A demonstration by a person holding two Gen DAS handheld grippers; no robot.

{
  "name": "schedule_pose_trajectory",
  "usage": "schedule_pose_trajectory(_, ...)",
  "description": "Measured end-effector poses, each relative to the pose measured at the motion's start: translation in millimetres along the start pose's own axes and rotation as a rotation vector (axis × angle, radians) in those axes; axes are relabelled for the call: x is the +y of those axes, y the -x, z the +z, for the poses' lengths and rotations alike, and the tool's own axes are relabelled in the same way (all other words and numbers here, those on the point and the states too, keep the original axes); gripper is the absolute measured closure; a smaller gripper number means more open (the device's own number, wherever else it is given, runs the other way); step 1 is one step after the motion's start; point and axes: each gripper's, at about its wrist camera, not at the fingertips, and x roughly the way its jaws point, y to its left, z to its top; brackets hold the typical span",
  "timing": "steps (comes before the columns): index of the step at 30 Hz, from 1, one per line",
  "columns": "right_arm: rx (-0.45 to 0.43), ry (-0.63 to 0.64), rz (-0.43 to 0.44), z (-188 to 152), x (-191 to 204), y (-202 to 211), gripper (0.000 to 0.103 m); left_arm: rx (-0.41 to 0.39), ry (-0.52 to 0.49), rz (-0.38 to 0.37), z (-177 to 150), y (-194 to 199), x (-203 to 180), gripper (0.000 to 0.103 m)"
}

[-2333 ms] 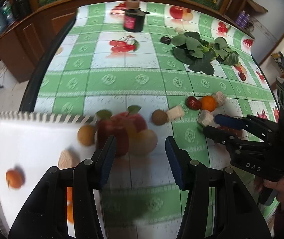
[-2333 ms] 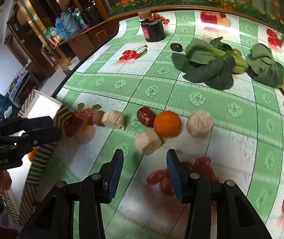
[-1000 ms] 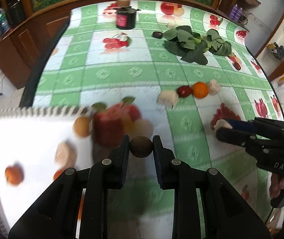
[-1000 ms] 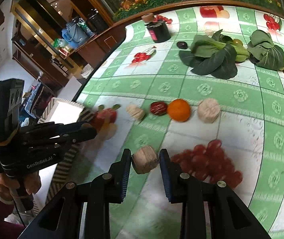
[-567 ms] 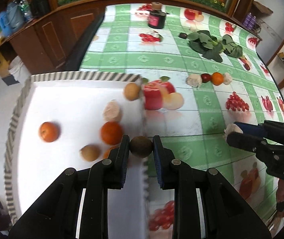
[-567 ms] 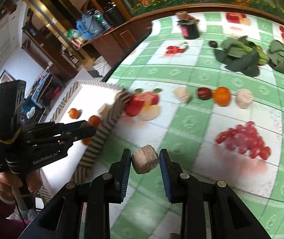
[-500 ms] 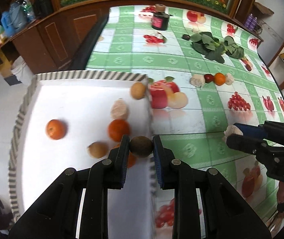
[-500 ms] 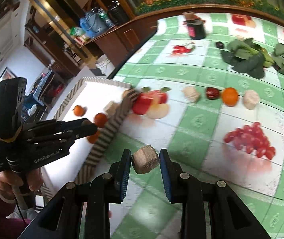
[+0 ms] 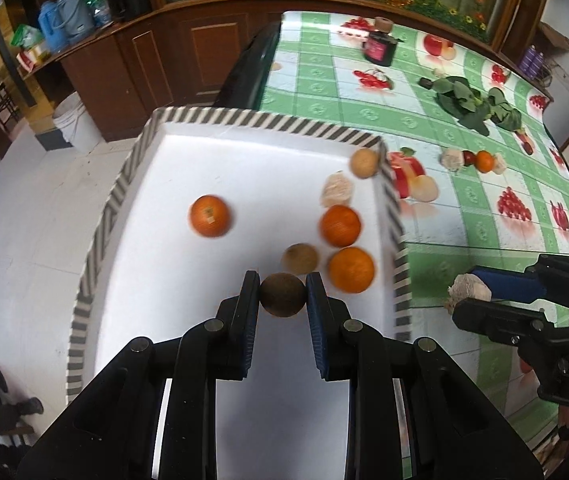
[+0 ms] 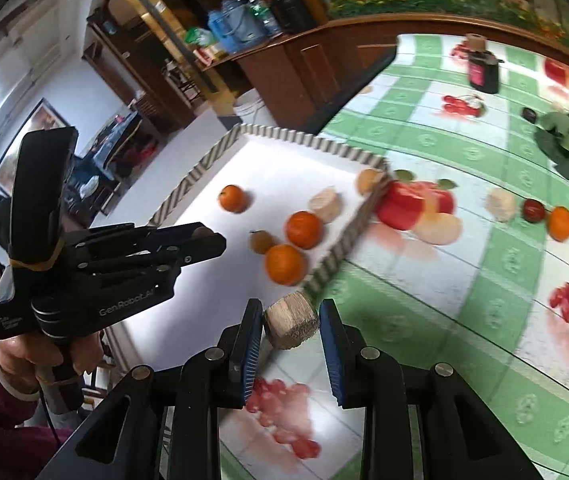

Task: Organize fruits
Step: 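Carry the kiwi and bread cube over the white tray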

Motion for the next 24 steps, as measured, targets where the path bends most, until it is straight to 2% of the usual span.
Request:
schedule_pose_trajectory(10,0.048,0.053,0.031,5,33,-30,0.075,0.026,0.037,0.010,-8,-9,29,0.080)
schedule_pose_trajectory(24,0.106,0.036,0.002,11,32,-67,0.075,0.066,0.040,-0.011,-12,-25,43,0.080)
